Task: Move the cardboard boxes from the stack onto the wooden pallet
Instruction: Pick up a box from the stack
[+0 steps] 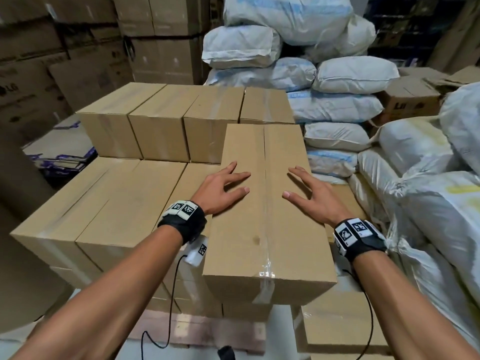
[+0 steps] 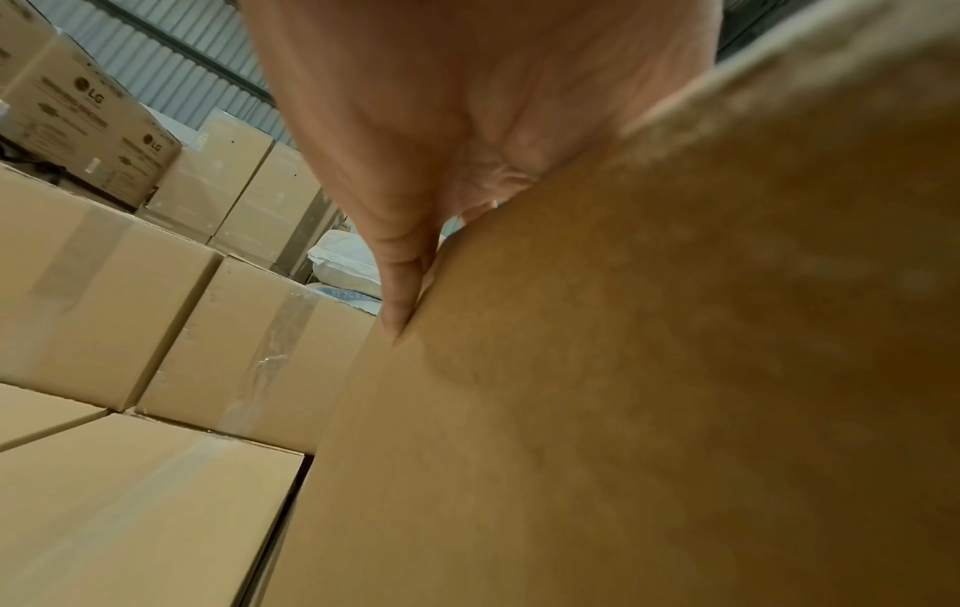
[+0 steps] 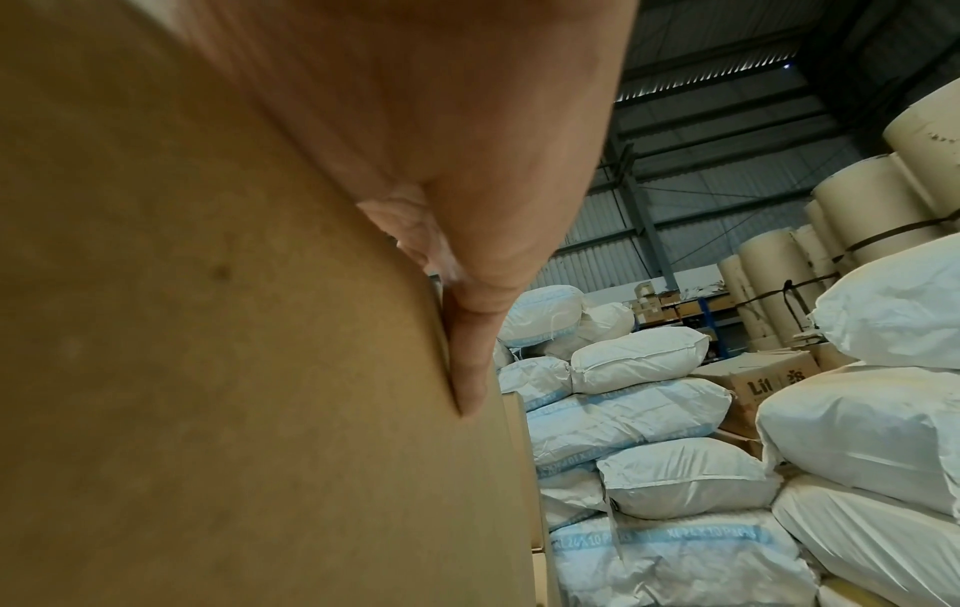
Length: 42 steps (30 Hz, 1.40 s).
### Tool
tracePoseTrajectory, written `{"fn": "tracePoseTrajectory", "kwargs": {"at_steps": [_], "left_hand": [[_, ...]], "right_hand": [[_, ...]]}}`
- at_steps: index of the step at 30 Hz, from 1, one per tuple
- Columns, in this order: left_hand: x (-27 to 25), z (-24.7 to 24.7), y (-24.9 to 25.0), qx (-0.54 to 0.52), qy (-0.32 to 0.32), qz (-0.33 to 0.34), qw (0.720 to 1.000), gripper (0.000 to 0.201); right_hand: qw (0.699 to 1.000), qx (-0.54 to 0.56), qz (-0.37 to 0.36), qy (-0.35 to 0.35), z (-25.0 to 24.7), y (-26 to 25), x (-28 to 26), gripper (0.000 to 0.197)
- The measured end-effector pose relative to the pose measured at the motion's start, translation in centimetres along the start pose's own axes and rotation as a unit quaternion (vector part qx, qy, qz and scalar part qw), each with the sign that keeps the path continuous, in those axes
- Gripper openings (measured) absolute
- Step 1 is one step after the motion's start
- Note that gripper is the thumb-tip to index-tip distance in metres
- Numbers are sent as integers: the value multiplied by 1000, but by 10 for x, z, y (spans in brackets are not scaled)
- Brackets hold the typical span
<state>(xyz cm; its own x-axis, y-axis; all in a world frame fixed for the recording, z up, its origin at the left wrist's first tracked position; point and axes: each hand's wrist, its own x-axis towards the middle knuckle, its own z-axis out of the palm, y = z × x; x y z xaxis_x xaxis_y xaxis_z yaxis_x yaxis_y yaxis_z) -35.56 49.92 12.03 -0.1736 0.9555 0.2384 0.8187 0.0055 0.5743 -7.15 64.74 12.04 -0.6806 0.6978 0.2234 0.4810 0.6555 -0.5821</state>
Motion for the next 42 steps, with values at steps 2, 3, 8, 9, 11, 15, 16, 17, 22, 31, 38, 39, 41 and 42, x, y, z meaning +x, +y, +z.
{"fn": "tracePoseTrajectory", "kwargs": {"at_steps": [2,3,8,9,11,15,16,17,22,31,38,39,41,42], "left_hand": [[24,5,-8,-4,-9,-1,1000,53],[35,6,-12,-5,-13,-2,1000,53],[87,11,-30,-10,-25,-6,1000,54],[96,11,-34,-12,-27,-5,1000,54],[112,12,-41,-22,-29,-6,999,54],[136,15,-55,-27,-37,-19,999,54],[140,16,-59,-27,-41,-21,999,54],[144,17,-63,-26,-45,-23,998,54],[158,22,-73,-10,-56,-37,998,55],[186,27,-72,7,-52,-59,997,56],[188,31,-78,27,-53,-67,996,56],[187,31,-77,34,-53,-70,996,56],[185,30,-74,52,-58,-80,994,56],[184,30,-74,62,-60,-85,993,57]], "right_hand": [[1000,-3,7,0,1,12,19,77],[1000,-6,11,1,1,17,28,77],[1000,-1,22,8,6,40,72,77],[1000,0,23,8,7,43,80,77],[1000,-1,28,8,8,49,94,77],[999,-6,42,-2,13,58,118,78],[999,-4,43,-5,14,60,123,78],[999,-1,42,-6,16,62,127,79],[999,17,48,-9,21,73,142,76],[999,5,49,-16,18,90,168,77],[998,19,59,-8,27,98,168,76],[998,18,58,-6,28,98,168,75],[998,13,57,-4,28,95,168,73],[998,11,58,-4,28,93,168,72]]}}
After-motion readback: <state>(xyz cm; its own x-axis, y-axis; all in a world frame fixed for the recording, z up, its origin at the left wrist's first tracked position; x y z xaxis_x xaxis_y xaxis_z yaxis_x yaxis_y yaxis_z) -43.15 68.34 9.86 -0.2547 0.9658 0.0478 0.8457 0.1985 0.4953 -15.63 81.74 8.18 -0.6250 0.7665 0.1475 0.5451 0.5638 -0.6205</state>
